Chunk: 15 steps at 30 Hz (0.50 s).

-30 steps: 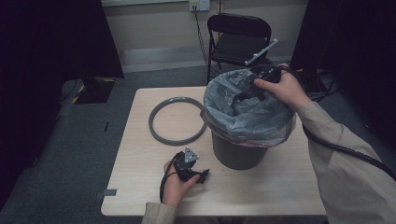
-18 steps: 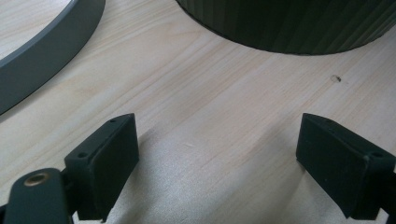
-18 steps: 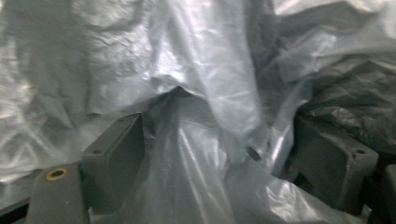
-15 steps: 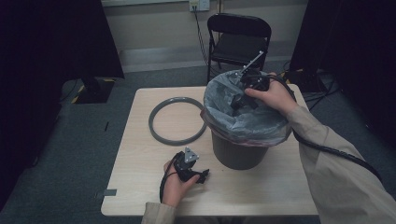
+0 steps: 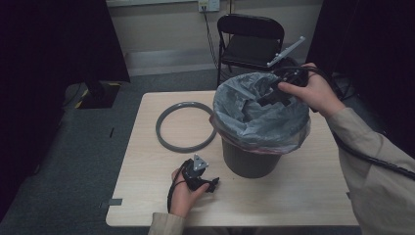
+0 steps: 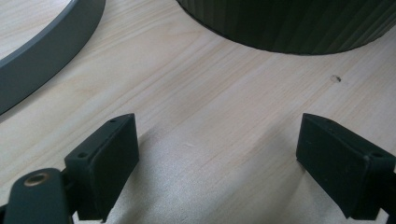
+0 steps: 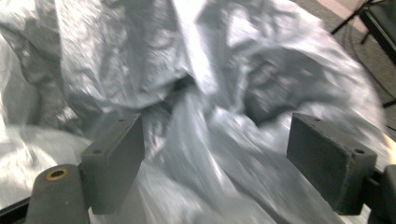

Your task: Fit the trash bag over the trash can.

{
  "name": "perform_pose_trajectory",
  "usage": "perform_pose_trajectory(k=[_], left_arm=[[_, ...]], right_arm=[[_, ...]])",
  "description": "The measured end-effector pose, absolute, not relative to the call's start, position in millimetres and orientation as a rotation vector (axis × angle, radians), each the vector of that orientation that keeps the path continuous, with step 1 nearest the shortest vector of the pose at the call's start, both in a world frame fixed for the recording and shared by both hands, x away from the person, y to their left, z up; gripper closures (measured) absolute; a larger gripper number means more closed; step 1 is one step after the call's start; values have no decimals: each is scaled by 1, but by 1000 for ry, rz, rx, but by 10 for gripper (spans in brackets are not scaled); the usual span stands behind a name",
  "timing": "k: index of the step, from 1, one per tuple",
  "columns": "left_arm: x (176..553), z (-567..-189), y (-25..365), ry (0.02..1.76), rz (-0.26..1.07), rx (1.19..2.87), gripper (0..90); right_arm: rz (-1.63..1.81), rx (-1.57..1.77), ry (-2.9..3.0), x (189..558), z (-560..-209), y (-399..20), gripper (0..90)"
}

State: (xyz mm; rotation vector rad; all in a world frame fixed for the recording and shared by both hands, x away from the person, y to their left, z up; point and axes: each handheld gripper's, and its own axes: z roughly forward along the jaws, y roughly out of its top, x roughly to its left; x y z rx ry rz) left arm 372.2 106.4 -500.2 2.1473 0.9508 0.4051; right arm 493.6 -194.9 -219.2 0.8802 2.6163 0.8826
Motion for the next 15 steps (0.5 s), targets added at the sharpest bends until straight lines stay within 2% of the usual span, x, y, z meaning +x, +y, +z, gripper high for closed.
perform_pose_trajectory(k=[15], left_arm=[[372,-500,107,948,405,2151,123]], right_arm=[[880,957,2527,480,-205,-266,181]])
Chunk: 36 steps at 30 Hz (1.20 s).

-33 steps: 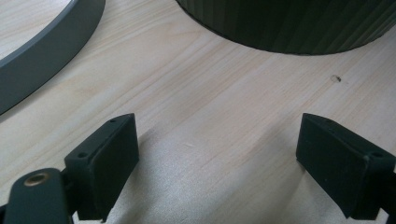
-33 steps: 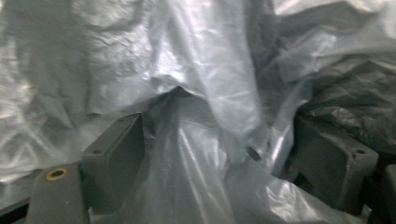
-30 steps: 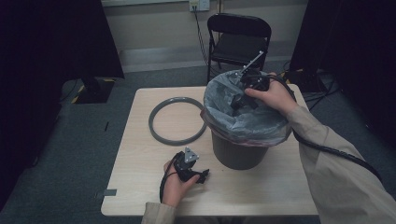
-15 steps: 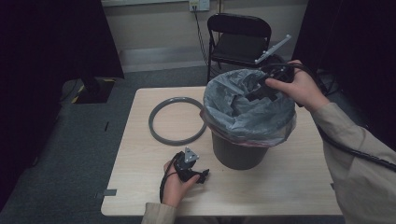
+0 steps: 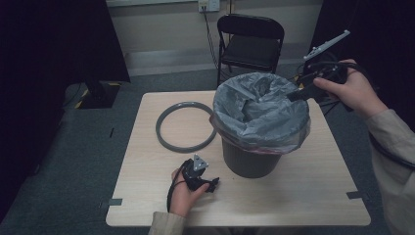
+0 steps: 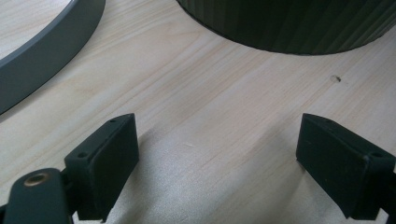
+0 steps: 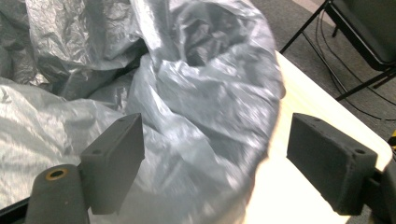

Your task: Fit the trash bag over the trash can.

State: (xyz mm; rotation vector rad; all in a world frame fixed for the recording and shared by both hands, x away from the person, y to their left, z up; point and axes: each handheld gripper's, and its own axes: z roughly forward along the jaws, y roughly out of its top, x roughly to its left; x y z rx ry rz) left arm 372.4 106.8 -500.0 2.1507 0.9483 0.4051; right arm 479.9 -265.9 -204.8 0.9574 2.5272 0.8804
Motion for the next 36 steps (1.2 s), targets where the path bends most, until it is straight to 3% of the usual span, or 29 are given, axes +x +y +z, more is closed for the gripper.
perform_pose_trajectory(k=[16,25,36], left_arm=[[372,-500,107,952,409,2143,132],[372,-500,107,951,412,2146,134],[370,-500,108,952,411,2147,139]], right_arm=[[894,943,2518,464,-215,-314,179],[902,999,2544,466,-244,-327,174],[849,991,2636,462,-295,-316,175]])
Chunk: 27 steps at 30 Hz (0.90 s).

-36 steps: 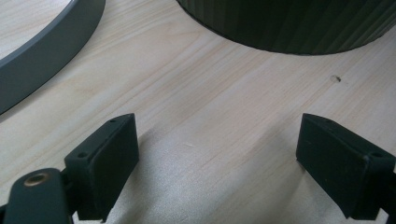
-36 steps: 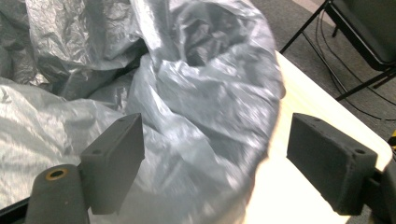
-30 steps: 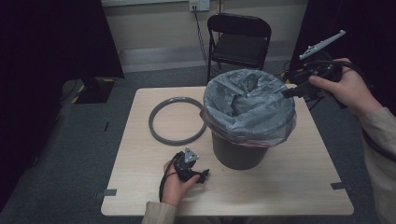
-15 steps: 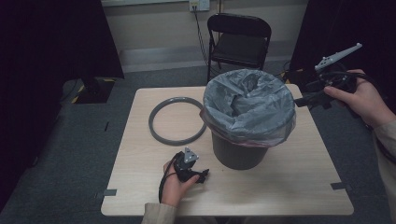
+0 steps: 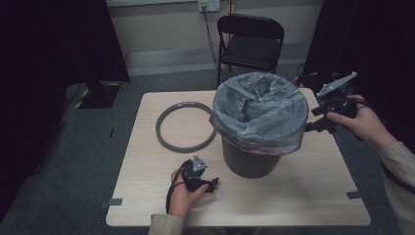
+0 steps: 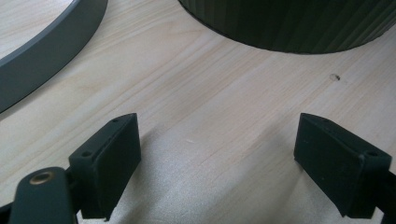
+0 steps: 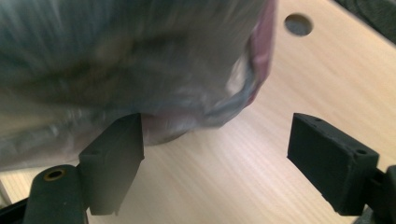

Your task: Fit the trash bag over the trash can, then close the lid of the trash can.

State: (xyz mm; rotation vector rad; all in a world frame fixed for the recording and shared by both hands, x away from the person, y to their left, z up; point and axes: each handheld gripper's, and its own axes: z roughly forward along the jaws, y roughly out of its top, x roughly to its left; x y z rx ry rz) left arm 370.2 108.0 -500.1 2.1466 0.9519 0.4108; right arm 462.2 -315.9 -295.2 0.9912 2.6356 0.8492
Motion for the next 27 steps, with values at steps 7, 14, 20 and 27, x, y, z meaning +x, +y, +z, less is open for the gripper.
perform_pose_trajectory(k=[7,14,20,27], left_arm=[[370,-500,108,958,410,2142,141],[370,-500,108,952,412,2144,141],[370,-500,108,958,411,2144,141],[370,-500,108,955,410,2144,141]], right_arm=[[841,977,2653,453,-331,-315,172],[905,997,2647,445,-373,-319,167],[943,1057,2629,438,-410,-327,165],[949,1108,2635,432,-451,-334,164]])
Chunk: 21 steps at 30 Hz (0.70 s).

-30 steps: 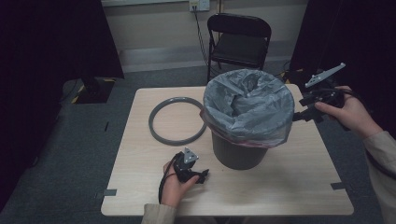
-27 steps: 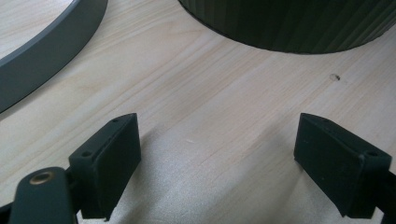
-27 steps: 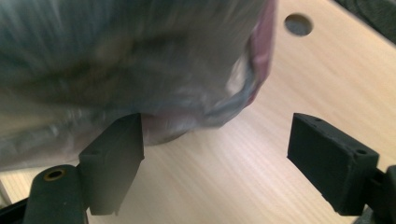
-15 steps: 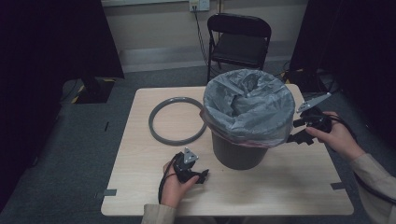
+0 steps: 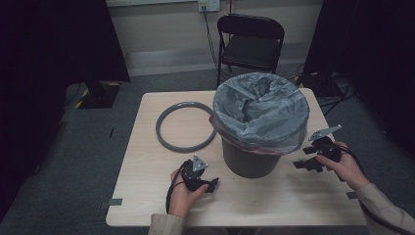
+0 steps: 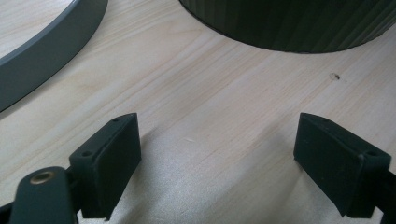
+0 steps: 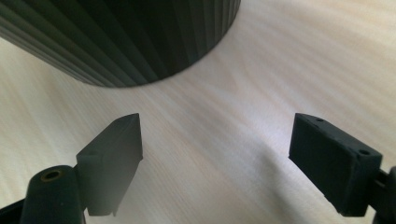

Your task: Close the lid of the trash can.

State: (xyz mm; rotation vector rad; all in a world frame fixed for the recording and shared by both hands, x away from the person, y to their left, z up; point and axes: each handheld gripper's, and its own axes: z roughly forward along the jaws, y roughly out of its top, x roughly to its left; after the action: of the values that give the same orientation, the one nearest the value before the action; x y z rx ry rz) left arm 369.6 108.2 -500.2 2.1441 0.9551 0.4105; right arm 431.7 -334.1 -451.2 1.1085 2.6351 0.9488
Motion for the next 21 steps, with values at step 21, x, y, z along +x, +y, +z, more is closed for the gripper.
perform_pose_trajectory(k=[21], left_arm=[[373,-498,119,963,351,2127,155]], right_arm=[[1027,1033,2430,406,-497,-332,141]])
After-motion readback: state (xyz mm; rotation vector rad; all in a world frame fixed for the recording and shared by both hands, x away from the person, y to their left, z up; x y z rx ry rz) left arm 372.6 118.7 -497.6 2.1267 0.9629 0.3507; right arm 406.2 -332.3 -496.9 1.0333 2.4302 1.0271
